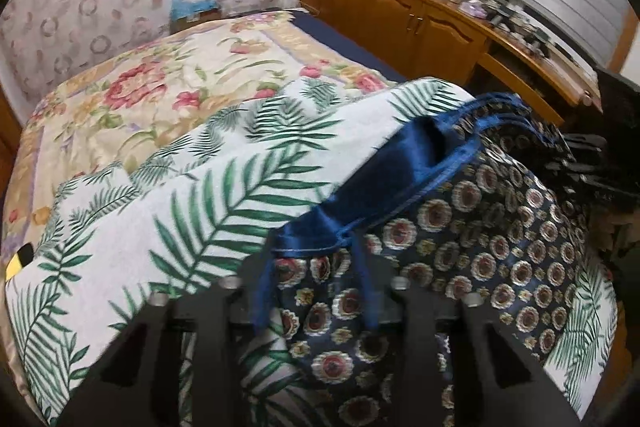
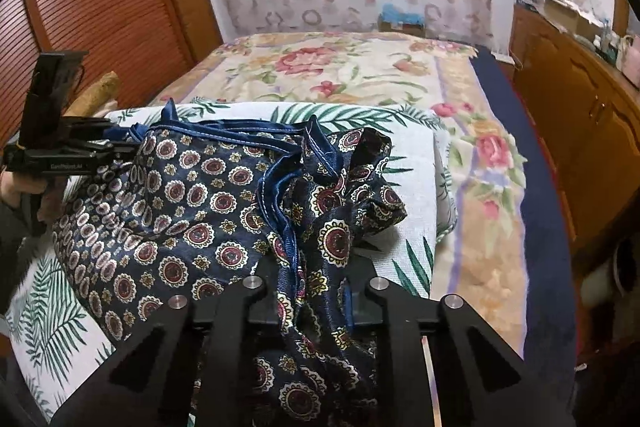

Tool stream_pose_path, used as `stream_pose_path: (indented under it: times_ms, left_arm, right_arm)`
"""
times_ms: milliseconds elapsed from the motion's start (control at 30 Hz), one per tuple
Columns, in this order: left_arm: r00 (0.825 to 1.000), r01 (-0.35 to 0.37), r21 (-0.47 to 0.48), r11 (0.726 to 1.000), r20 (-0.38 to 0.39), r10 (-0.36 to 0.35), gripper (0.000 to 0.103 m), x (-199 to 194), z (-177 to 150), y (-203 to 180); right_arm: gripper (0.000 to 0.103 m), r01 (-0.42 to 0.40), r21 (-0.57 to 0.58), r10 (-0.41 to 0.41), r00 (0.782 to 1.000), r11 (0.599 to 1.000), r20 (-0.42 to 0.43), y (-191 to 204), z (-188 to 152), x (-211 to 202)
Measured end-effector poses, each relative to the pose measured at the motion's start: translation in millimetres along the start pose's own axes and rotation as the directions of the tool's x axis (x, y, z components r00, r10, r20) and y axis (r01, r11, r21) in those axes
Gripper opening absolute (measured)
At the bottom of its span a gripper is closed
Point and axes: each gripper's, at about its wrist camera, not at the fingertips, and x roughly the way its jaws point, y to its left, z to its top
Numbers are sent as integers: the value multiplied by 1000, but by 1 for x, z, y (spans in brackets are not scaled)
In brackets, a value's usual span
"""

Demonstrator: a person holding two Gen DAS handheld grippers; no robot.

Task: Fold small clothes
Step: 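Lift the folded shirt with both grippers and carry it toward the yellow plush toy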

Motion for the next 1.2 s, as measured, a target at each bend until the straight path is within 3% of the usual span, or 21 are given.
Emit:
stream_pose_path:
  times_ms: [67, 233, 500, 900, 1200]
  left_arm:
    - [1000, 12, 0, 1000, -1, -12, 6, -2, 0, -2]
    - [997, 7, 8, 1000, 75, -8, 4, -31, -8, -14]
    - [973, -29, 21, 999, 230, 23, 3, -108, -19, -25]
    - [924, -113, -8, 994, 368, 108, 3, -206, -49, -10]
    - [861, -209, -145, 967, 442, 253, 4, -283, -111, 55]
  right_arm:
    - [13, 6, -5, -6, 1000, 1000, 23, 4, -1, -7]
    - [12, 27, -15, -26, 995, 1000, 96, 15, 3, -32]
    - [11, 45, -49, -34, 977, 998, 213, 47, 18, -74]
    - [11, 35, -155, 9, 962, 987, 272, 104, 56, -100]
    - [11, -39, -322, 129, 957, 946, 261, 190, 110, -73]
